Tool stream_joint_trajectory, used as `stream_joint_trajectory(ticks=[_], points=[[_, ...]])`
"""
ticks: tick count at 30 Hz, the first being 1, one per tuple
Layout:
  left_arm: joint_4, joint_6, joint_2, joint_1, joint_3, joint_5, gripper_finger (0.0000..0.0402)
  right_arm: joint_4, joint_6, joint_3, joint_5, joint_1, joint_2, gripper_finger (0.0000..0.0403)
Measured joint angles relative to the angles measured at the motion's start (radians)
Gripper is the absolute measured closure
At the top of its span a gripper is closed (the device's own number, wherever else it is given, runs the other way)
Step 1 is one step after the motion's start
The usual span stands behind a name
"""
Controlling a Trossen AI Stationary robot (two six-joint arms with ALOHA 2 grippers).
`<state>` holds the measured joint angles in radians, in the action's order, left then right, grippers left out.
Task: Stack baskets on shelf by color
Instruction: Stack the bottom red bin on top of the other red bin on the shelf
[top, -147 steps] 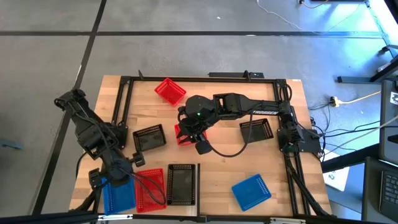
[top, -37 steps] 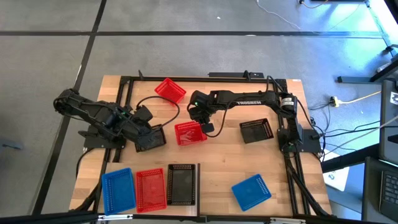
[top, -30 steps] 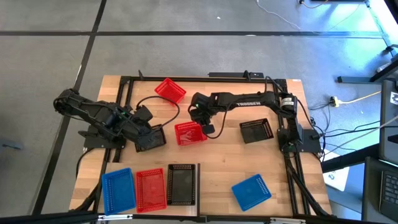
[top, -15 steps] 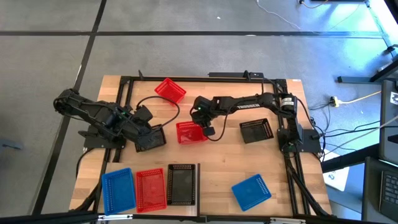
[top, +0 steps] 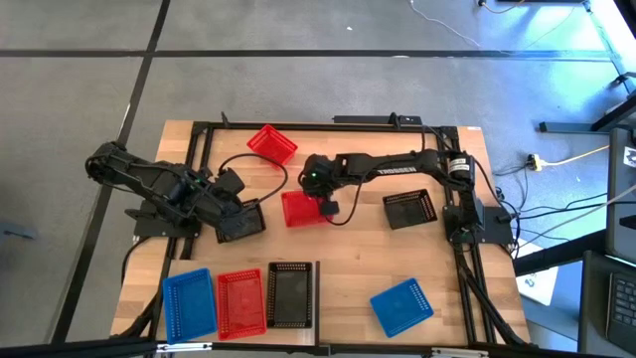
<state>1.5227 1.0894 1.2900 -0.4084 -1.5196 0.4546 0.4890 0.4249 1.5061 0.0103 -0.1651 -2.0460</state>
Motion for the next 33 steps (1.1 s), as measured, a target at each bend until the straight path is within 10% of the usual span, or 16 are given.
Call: stream_joint_trajectory(ticks=[19, 33], points=[[-0.207, -0.738, 0.000, 0.000, 0.000, 0.329, 0.0307, 0.363, 0.025, 0.490, 0.572, 0.164, -0.002, 0.0402], [-0.266, -0.918, 0.000, 0.026, 0.000, 0.419, 0.0307, 0.370, 0.025, 0.592, 0.636, 0.228, -0.002, 0.0403]])
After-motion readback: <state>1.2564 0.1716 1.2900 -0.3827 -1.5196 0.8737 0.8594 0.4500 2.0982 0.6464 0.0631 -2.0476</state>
